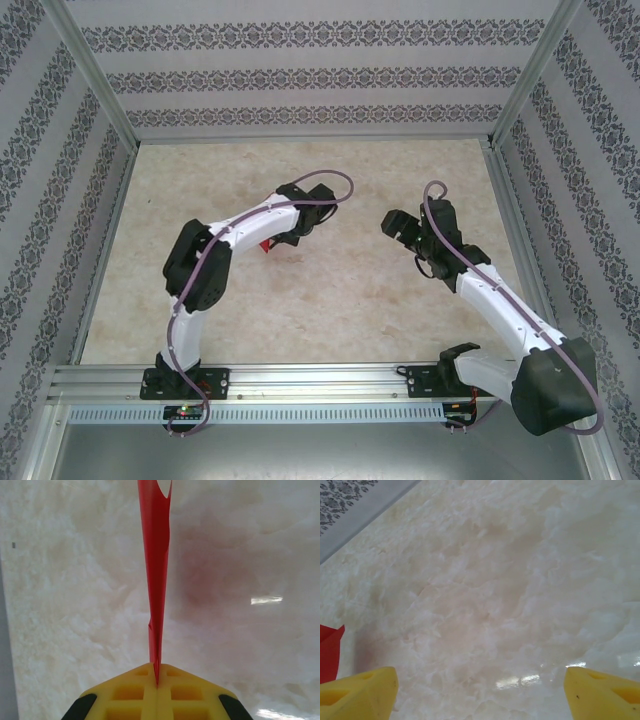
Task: Fold a paper plane with a square sheet of paper (pick it up from the middle)
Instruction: Turn over the paper at the center of the table.
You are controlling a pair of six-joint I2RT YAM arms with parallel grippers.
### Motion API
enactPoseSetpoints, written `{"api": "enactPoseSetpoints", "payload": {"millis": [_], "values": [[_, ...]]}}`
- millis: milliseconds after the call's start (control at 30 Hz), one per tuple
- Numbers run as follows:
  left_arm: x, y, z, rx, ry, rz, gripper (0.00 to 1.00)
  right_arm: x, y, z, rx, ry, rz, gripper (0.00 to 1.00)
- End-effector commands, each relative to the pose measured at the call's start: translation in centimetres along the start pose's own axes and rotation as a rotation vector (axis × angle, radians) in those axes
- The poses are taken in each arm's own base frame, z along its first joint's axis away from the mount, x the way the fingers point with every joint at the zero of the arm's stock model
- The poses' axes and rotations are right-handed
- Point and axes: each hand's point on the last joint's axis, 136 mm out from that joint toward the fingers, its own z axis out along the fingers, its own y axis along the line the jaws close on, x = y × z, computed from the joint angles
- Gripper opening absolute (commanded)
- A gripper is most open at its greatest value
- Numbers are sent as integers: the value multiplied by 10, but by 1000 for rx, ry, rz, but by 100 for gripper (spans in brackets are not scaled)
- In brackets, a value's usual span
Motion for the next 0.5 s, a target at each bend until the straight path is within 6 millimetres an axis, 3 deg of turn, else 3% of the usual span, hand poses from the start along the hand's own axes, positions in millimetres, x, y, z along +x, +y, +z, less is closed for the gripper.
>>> {"api": "enactPoseSetpoints", "payload": {"millis": [0,167,300,467], "values": [[1,-34,-1,88,31,-25,3,-1,-13,-2,49,-23,27,87],[-1,-72,0,231,70,-62,18,1,-16,1,60,-15,38,86],[-7,-97,-14,403,77,-89,37,2,-15,3,54,-8,46,84],[-24,-91,-39,613,69,-159,53,14,2,15,14,66,26,76]]}}
